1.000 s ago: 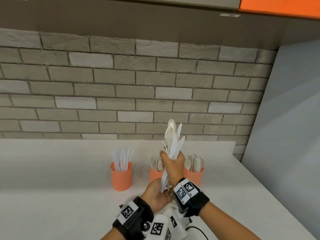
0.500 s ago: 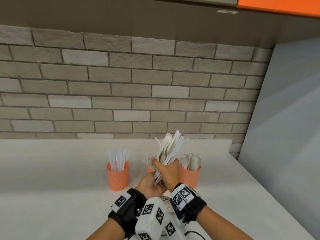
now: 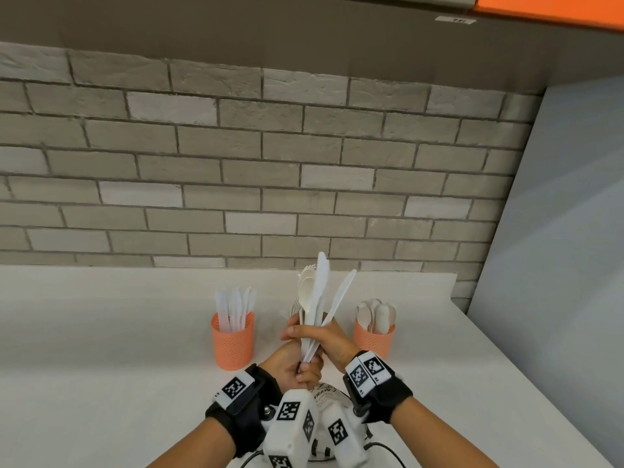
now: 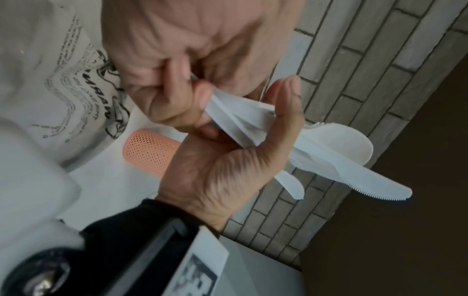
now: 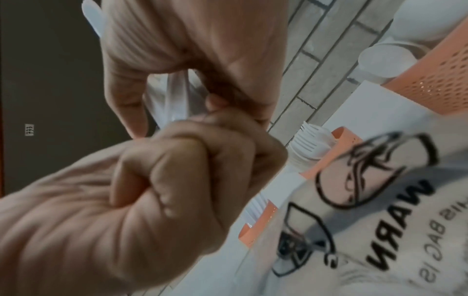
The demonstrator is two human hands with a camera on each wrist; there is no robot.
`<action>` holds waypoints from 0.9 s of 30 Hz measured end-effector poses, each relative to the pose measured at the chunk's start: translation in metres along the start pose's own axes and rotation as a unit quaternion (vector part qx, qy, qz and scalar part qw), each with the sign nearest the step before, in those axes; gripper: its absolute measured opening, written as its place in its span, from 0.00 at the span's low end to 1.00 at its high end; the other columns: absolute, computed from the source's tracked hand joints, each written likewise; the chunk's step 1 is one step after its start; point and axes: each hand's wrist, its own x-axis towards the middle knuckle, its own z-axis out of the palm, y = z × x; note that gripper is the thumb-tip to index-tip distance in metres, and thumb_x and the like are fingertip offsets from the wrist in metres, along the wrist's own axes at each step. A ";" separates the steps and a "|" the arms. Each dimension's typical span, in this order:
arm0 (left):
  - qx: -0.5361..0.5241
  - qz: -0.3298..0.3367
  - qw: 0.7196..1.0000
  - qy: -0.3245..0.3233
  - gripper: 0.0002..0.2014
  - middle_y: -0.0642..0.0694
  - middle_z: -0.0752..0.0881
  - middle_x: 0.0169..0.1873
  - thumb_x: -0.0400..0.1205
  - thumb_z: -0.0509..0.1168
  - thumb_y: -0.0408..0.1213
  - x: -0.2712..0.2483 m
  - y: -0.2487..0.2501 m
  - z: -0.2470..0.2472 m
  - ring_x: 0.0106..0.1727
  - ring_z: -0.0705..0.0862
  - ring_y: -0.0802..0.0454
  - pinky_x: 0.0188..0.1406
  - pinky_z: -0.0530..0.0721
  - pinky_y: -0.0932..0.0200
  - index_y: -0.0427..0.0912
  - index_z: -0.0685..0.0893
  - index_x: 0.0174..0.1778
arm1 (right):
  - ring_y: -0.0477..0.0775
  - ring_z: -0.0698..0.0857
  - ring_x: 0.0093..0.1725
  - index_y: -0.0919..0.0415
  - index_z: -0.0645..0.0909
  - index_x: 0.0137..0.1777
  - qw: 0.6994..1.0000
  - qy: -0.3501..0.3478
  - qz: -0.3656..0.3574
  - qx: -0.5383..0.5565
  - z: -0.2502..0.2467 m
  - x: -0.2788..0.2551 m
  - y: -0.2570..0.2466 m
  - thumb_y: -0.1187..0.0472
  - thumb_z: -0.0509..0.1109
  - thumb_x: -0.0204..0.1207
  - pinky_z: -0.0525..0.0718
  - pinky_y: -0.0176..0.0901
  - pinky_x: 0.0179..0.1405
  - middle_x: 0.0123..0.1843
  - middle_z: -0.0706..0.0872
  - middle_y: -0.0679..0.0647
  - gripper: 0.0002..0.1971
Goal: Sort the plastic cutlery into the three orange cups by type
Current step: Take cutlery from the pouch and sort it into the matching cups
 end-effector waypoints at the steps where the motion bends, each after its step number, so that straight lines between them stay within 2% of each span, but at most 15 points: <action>1: 0.007 -0.005 1.000 -0.008 0.28 0.48 0.66 0.11 0.86 0.52 0.41 0.000 0.000 -0.002 0.07 0.63 0.59 0.04 0.57 0.75 0.38 0.72 0.17 | 0.57 0.88 0.49 0.67 0.82 0.50 1.000 -0.015 0.001 0.004 0.000 0.000 0.001 0.63 0.81 0.55 0.84 0.33 0.41 0.48 0.87 0.66 0.22; 2: 0.012 -0.009 1.000 -0.013 0.28 0.48 0.66 0.11 0.86 0.52 0.40 -0.001 0.000 -0.003 0.07 0.63 0.59 0.04 0.57 0.75 0.38 0.71 0.17 | 0.56 0.89 0.48 0.64 0.83 0.47 1.000 -0.026 0.002 0.007 0.001 -0.002 0.001 0.64 0.80 0.58 0.85 0.35 0.44 0.47 0.88 0.65 0.17; 4: 0.017 -0.012 1.000 -0.008 0.26 0.48 0.66 0.12 0.86 0.51 0.41 -0.001 -0.001 -0.003 0.07 0.63 0.59 0.04 0.57 0.74 0.39 0.70 0.20 | 0.51 0.89 0.38 0.62 0.82 0.44 1.000 -0.011 -0.003 -0.002 0.006 -0.004 0.003 0.71 0.74 0.66 0.85 0.33 0.37 0.41 0.86 0.63 0.09; 6: 0.011 0.000 1.000 0.013 0.23 0.48 0.68 0.13 0.86 0.51 0.48 0.000 -0.003 0.000 0.08 0.65 0.59 0.05 0.59 0.74 0.39 0.71 0.27 | 0.49 0.86 0.34 0.59 0.80 0.39 0.997 0.039 -0.023 -0.062 0.010 0.000 0.008 0.75 0.70 0.67 0.83 0.33 0.32 0.37 0.84 0.61 0.10; 9: 0.069 0.025 0.996 0.049 0.25 0.45 0.77 0.15 0.84 0.50 0.57 0.001 -0.004 0.000 0.13 0.74 0.56 0.10 0.70 0.72 0.38 0.77 0.35 | 0.48 0.83 0.32 0.59 0.79 0.34 0.987 0.102 -0.048 -0.111 0.017 0.005 0.011 0.78 0.67 0.67 0.84 0.37 0.34 0.29 0.81 0.54 0.12; 10: 0.103 0.030 0.992 0.059 0.25 0.43 0.81 0.19 0.84 0.51 0.55 -0.001 -0.003 -0.001 0.18 0.78 0.54 0.14 0.75 0.69 0.36 0.78 0.38 | 0.46 0.82 0.27 0.61 0.79 0.34 0.984 0.128 -0.050 -0.110 0.018 0.006 0.009 0.77 0.66 0.68 0.84 0.36 0.31 0.26 0.80 0.53 0.11; 12: 0.176 0.061 0.980 0.075 0.17 0.41 0.85 0.30 0.86 0.54 0.44 -0.008 0.001 -0.004 0.30 0.82 0.49 0.25 0.82 0.62 0.35 0.79 0.43 | 0.43 0.79 0.19 0.62 0.78 0.33 0.976 0.183 -0.055 -0.101 0.013 0.009 0.005 0.74 0.67 0.72 0.79 0.33 0.21 0.22 0.78 0.52 0.10; 14: 0.253 0.125 0.954 0.105 0.08 0.43 0.82 0.37 0.85 0.56 0.33 -0.016 0.008 -0.007 0.38 0.80 0.49 0.36 0.82 0.60 0.36 0.79 0.45 | 0.46 0.79 0.22 0.59 0.78 0.33 0.960 0.236 -0.056 -0.142 0.001 0.014 0.005 0.69 0.69 0.73 0.76 0.32 0.20 0.24 0.79 0.51 0.09; 16: 0.291 0.210 0.924 0.133 0.05 0.44 0.80 0.39 0.84 0.58 0.29 -0.022 0.018 -0.009 0.40 0.79 0.52 0.38 0.80 0.63 0.36 0.78 0.49 | 0.52 0.82 0.32 0.60 0.79 0.39 0.942 0.272 -0.047 -0.190 -0.012 0.015 0.007 0.66 0.70 0.72 0.75 0.33 0.24 0.30 0.81 0.51 0.03; 17: 0.294 0.256 0.910 0.139 0.05 0.45 0.80 0.39 0.83 0.58 0.28 -0.024 0.024 -0.009 0.40 0.79 0.52 0.37 0.79 0.64 0.37 0.78 0.50 | 0.54 0.82 0.35 0.60 0.81 0.42 0.935 0.284 -0.040 -0.207 -0.017 0.015 0.008 0.66 0.70 0.72 0.75 0.34 0.26 0.32 0.82 0.51 0.02; 19: 0.293 0.343 0.880 0.148 0.05 0.46 0.81 0.39 0.83 0.59 0.28 -0.031 0.033 -0.007 0.38 0.80 0.54 0.36 0.79 0.65 0.40 0.79 0.49 | 0.54 0.83 0.37 0.61 0.83 0.47 0.923 0.302 -0.024 -0.236 -0.025 0.013 0.013 0.63 0.72 0.72 0.75 0.34 0.27 0.36 0.85 0.53 0.06; 22: 0.337 0.435 0.819 0.166 0.05 0.48 0.82 0.36 0.81 0.63 0.28 -0.035 0.041 0.004 0.33 0.80 0.55 0.28 0.78 0.73 0.42 0.82 0.45 | 0.55 0.87 0.42 0.62 0.84 0.52 0.910 0.316 -0.017 -0.268 -0.027 0.010 0.018 0.54 0.73 0.73 0.78 0.36 0.35 0.44 0.89 0.55 0.13; 24: 0.388 0.476 0.769 0.177 0.03 0.50 0.82 0.33 0.79 0.67 0.31 -0.031 0.041 0.018 0.30 0.79 0.57 0.26 0.77 0.75 0.41 0.84 0.46 | 0.56 0.88 0.45 0.61 0.84 0.54 0.903 0.310 -0.014 -0.297 -0.024 0.007 0.021 0.52 0.73 0.73 0.79 0.38 0.37 0.48 0.90 0.56 0.15; 27: 0.470 0.486 0.711 0.196 0.09 0.55 0.79 0.29 0.77 0.71 0.39 -0.020 0.037 0.038 0.29 0.78 0.59 0.31 0.76 0.69 0.45 0.84 0.51 | 0.56 0.86 0.49 0.63 0.79 0.61 0.896 0.300 0.012 -0.328 -0.018 0.001 0.020 0.55 0.71 0.74 0.78 0.39 0.41 0.54 0.89 0.58 0.18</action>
